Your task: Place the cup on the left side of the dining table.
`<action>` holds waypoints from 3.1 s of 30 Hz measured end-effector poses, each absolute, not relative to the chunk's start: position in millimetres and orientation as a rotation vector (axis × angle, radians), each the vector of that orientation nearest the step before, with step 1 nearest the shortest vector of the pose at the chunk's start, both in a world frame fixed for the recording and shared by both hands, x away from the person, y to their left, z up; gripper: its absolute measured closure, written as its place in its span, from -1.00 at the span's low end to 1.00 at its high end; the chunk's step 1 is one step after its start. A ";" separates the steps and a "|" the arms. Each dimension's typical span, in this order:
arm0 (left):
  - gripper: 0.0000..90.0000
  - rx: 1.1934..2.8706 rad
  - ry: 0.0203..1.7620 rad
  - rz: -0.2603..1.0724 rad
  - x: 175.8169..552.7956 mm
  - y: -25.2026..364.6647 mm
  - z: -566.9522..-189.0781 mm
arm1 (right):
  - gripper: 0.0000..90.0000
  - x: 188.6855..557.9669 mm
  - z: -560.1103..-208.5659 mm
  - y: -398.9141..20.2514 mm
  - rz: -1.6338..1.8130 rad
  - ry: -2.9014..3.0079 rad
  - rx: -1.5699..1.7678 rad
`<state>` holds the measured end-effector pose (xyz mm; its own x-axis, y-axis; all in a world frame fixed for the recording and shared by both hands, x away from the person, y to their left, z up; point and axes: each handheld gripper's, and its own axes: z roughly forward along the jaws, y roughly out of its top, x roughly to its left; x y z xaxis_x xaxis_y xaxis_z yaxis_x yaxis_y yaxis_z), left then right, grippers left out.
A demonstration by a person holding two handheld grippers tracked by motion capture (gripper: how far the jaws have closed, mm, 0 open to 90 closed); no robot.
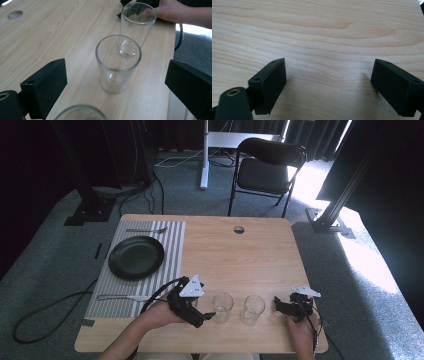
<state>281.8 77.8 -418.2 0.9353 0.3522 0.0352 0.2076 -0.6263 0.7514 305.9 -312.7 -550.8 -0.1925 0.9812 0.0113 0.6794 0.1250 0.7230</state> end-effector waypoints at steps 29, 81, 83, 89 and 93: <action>-0.90 2.394 0.239 0.163 295.1 -3.4 -424.0 | -0.72 305.9 -550.8 -312.7 0.838 1.934 1.598; -0.57 2.729 0.248 0.162 310.7 -96.2 -442.3 | -0.72 305.5 -550.8 -312.6 0.840 1.940 1.594; -0.49 2.735 0.251 0.163 309.6 -97.9 -441.8 | -0.72 305.5 -550.8 -312.6 0.840 1.940 1.594; -0.38 2.752 0.289 0.143 309.3 -102.0 -441.3 | -0.72 305.5 -550.8 -312.6 0.841 1.940 1.594; -0.37 2.759 0.303 0.135 309.6 -102.7 -440.8 | -0.72 305.5 -550.8 -312.6 0.841 1.940 1.594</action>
<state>309.6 -102.7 -440.8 0.9725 0.2265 0.0549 0.1919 -0.9118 0.3630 305.5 -312.6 -550.8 -0.1991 0.9799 0.0122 0.6790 0.1290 0.7227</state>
